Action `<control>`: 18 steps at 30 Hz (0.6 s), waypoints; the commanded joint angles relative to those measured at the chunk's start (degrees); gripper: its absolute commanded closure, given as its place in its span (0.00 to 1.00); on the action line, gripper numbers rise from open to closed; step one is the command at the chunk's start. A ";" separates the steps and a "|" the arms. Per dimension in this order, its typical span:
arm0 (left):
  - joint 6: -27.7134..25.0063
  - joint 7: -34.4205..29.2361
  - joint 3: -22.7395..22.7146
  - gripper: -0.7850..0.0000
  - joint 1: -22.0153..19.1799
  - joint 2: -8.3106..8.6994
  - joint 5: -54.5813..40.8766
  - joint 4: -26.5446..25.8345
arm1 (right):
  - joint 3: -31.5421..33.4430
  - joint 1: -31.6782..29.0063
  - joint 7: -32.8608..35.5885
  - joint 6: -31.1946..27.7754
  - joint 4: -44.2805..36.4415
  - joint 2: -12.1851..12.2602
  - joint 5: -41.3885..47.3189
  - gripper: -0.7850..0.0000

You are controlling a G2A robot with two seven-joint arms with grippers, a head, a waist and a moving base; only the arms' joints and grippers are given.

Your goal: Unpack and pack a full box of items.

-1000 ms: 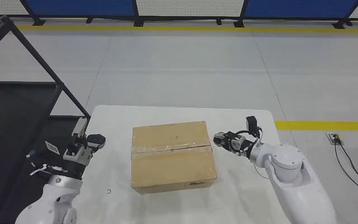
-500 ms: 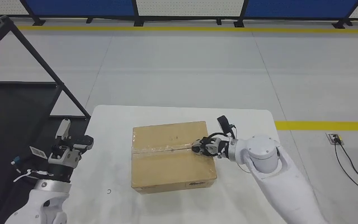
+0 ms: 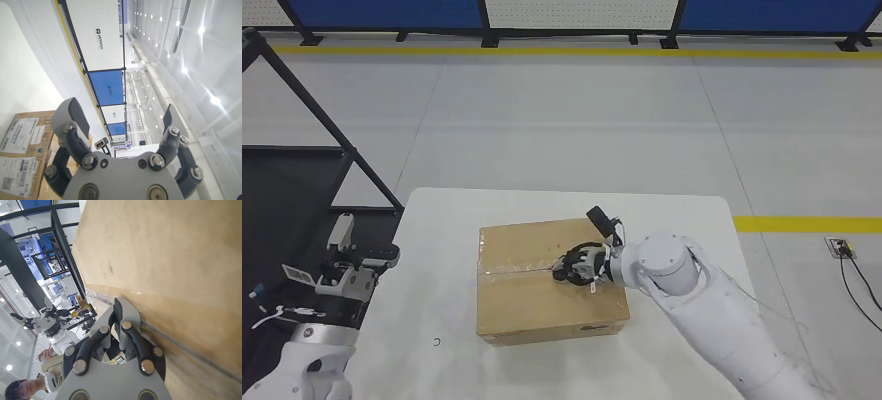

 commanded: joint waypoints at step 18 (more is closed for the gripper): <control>-1.20 0.32 -2.31 0.00 1.69 0.19 -2.05 -0.59 | -9.12 6.88 -0.13 -5.00 7.95 -5.30 1.40 1.00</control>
